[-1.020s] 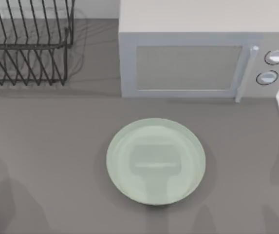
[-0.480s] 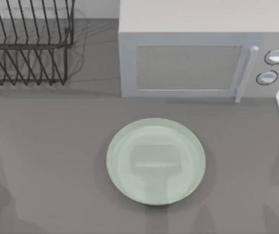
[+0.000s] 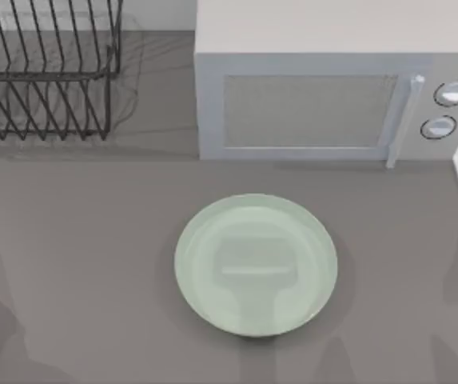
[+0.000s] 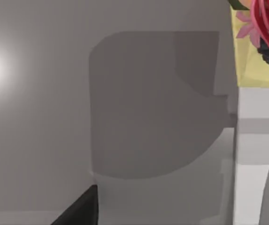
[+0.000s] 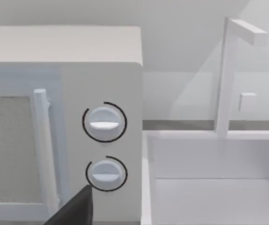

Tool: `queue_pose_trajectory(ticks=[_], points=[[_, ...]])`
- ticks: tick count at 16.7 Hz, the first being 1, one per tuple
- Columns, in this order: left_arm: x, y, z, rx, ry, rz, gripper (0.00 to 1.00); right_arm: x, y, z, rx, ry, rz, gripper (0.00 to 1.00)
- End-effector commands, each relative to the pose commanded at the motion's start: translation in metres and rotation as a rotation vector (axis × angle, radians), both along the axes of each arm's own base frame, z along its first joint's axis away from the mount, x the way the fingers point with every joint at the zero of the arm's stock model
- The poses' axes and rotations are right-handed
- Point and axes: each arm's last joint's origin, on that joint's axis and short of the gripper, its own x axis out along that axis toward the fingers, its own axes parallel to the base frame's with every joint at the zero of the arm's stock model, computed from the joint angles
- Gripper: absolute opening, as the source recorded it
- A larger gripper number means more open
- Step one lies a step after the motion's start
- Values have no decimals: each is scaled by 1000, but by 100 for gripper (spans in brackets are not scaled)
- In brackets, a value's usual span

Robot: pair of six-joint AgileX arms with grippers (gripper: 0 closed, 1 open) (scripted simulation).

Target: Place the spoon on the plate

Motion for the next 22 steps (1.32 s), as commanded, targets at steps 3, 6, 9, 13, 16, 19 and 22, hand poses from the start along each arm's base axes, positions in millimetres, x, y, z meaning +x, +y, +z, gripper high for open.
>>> queue_pose_trajectory(ticks=[3,6,9,13,16,19,22], points=[[0,0,0,0,0,0,47,0,0,0,0,0,0,100],[0,0,0,0,0,0,25,0,0,0,0,0,0,100],[0,0,0,0,0,0,2,0,0,0,0,0,0,100],[0,0,0,0,0,0,0,0,0,0,0,0,0,100],[0,0,0,0,0,0,0,0,0,0,0,0,0,100],[0,-1,22,-7,-9,22,0,0,0,0,0,0,0,100],[4,2,40,-2,-18,20,0,0,0,0,0,0,0,100]])
